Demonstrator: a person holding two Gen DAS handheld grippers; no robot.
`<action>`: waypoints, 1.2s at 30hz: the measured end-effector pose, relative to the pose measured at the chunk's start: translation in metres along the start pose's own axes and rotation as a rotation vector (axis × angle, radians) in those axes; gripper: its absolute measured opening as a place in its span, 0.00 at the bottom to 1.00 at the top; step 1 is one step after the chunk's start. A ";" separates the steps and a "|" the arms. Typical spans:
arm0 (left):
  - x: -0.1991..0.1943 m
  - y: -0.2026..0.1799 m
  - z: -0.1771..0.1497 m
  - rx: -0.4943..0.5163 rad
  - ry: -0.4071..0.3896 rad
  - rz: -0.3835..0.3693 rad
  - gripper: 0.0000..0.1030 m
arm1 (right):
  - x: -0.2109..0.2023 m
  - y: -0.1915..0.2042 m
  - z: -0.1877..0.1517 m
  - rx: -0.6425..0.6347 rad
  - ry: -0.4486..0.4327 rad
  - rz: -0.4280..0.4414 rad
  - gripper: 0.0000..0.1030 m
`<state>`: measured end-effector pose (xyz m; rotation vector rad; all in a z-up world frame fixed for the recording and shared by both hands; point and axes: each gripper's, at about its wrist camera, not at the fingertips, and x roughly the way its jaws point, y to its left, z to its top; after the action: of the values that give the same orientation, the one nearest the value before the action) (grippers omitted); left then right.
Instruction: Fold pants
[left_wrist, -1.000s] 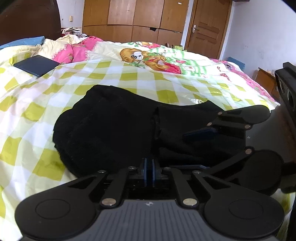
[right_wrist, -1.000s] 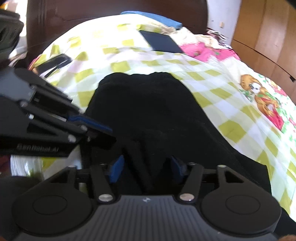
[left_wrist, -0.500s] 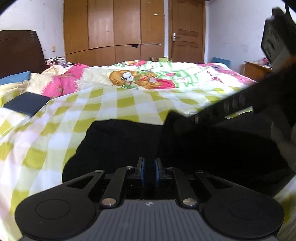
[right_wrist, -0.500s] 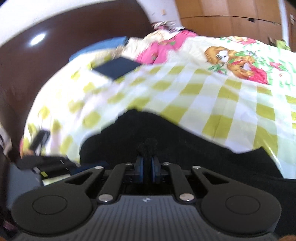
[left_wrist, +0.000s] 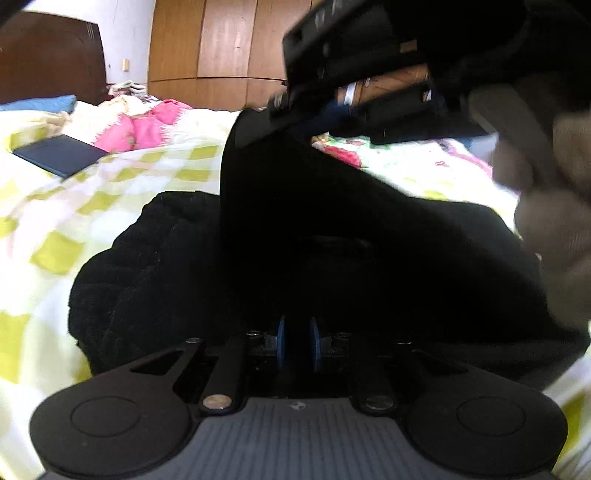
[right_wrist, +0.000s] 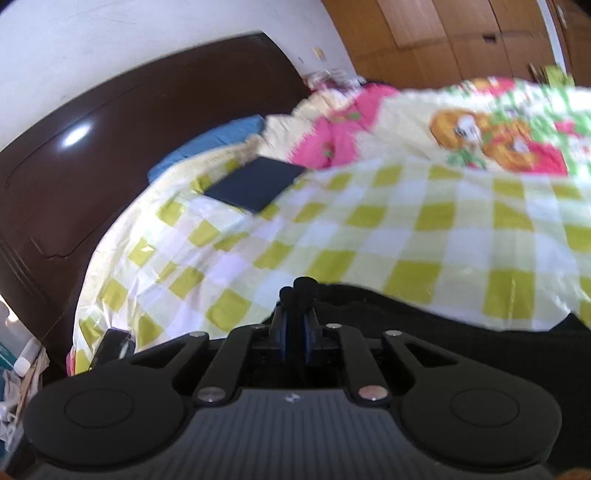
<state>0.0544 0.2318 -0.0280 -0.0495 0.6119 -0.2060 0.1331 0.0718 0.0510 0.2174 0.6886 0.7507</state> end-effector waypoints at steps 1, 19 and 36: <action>0.001 0.002 -0.001 0.003 0.007 0.008 0.29 | -0.001 -0.001 0.003 0.011 -0.014 0.006 0.10; 0.011 0.002 -0.017 0.032 0.015 0.025 0.31 | 0.083 0.029 -0.027 -0.048 0.178 0.004 0.15; -0.032 0.048 -0.015 -0.377 -0.089 0.002 0.44 | 0.034 -0.004 0.027 -0.290 0.171 0.063 0.56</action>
<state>0.0291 0.2850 -0.0274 -0.4199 0.5554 -0.0840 0.1701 0.0937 0.0529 -0.0908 0.7274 0.9265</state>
